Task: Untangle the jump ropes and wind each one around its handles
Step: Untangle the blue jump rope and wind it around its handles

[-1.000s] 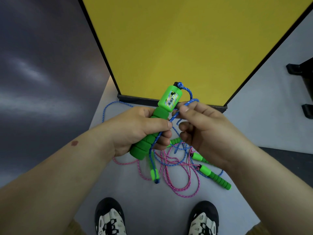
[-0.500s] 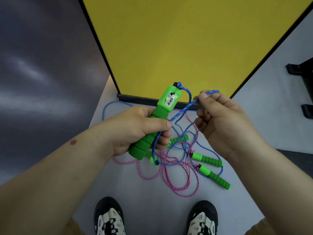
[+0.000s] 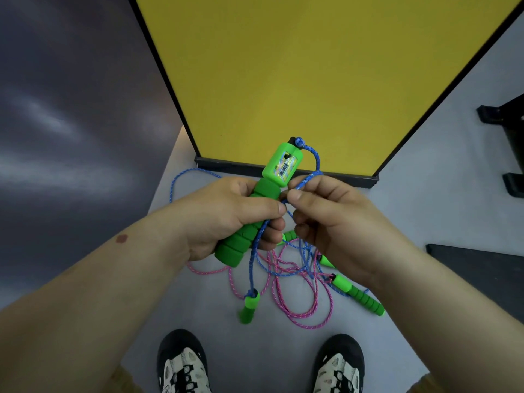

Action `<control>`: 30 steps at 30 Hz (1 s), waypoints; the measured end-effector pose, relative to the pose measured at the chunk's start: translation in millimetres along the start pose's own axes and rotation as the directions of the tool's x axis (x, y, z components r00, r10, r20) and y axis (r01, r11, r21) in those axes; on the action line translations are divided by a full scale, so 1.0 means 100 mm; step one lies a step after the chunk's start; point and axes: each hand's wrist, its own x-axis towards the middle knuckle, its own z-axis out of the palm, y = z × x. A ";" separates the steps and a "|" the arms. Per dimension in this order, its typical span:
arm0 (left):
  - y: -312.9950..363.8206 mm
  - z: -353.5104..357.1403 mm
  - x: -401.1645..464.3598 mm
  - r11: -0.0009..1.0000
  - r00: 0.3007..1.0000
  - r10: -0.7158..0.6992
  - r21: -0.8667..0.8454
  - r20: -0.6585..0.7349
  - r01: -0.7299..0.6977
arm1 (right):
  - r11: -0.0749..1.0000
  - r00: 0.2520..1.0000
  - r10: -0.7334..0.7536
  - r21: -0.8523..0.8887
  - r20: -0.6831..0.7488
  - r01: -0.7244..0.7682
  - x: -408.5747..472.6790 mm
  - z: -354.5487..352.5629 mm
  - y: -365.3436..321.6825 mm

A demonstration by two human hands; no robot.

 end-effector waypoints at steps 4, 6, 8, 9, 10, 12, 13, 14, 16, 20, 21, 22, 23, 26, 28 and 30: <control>0.00 0.00 -0.01 1.000 1.000 -0.008 -0.015 -0.001 0.008 | 0.999 0.996 -0.025 0.033 -0.080 0.027 0.02 -0.03 -0.02; 0.00 0.00 -0.01 1.000 1.000 -0.007 -0.010 0.003 0.007 | 0.996 0.989 -0.038 0.072 -0.141 0.049 0.05 -0.07 -0.04; -0.01 0.00 -0.01 1.000 1.000 -0.002 -0.003 0.010 0.002 | 0.990 0.974 -0.057 0.112 -0.218 0.082 0.08 -0.11 -0.09; -0.01 0.00 -0.01 1.000 1.000 0.002 0.001 0.015 -0.002 | 0.986 0.965 -0.064 0.134 -0.255 0.101 0.10 -0.14 -0.11; -0.01 -0.01 -0.01 1.000 1.000 0.004 0.005 0.018 -0.004 | 0.980 0.955 -0.070 0.157 -0.288 0.119 0.11 -0.17 -0.14; -0.01 0.00 -0.01 1.000 1.000 0.009 0.014 0.020 -0.009 | 0.971 0.941 -0.079 0.187 -0.330 0.147 0.11 -0.23 -0.19; -0.01 0.00 -0.01 1.000 1.000 0.011 0.016 0.022 -0.011 | 0.969 0.936 -0.081 0.193 -0.343 0.155 0.11 -0.25 -0.20; -0.01 0.00 -0.01 1.000 1.000 0.013 0.017 0.023 -0.014 | 0.966 0.932 -0.081 0.201 -0.352 0.160 0.11 -0.26 -0.21; 0.00 0.01 -0.01 1.000 1.000 0.016 0.014 0.016 -0.016 | 0.961 0.934 -0.064 0.230 -0.351 0.152 0.11 -0.26 -0.22; 0.00 0.01 -0.02 1.000 1.000 0.012 0.000 -0.001 -0.012 | 0.970 0.970 -0.035 0.226 -0.242 0.092 0.09 -0.21 -0.16; 0.00 0.02 -0.02 1.000 1.000 0.012 -0.004 -0.001 -0.012 | 0.973 0.980 -0.021 0.221 -0.196 0.065 0.09 -0.19 -0.14; 0.00 0.02 -0.02 1.000 1.000 0.012 -0.006 0.000 -0.012 | 0.976 0.989 -0.002 0.217 -0.146 0.034 0.08 -0.17 -0.12; 0.00 0.02 -0.01 1.000 1.000 0.013 -0.008 0.001 -0.013 | 0.979 0.995 0.016 0.205 -0.096 0.004 0.07 -0.15 -0.10; 0.00 0.01 -0.01 1.000 1.000 0.013 -0.009 0.004 -0.013 | 0.994 1.000 0.029 0.105 -0.004 -0.029 0.03 -0.08 -0.03; 0.01 0.01 -0.01 1.000 1.000 0.011 -0.009 0.006 -0.011 | 0.999 1.000 0.016 0.046 0.007 -0.016 0.01 -0.04 0.00; 0.01 0.01 -0.01 1.000 1.000 0.007 -0.014 0.005 -0.007 | 0.999 1.000 -0.002 0.042 -0.006 0.002 0.01 -0.03 0.00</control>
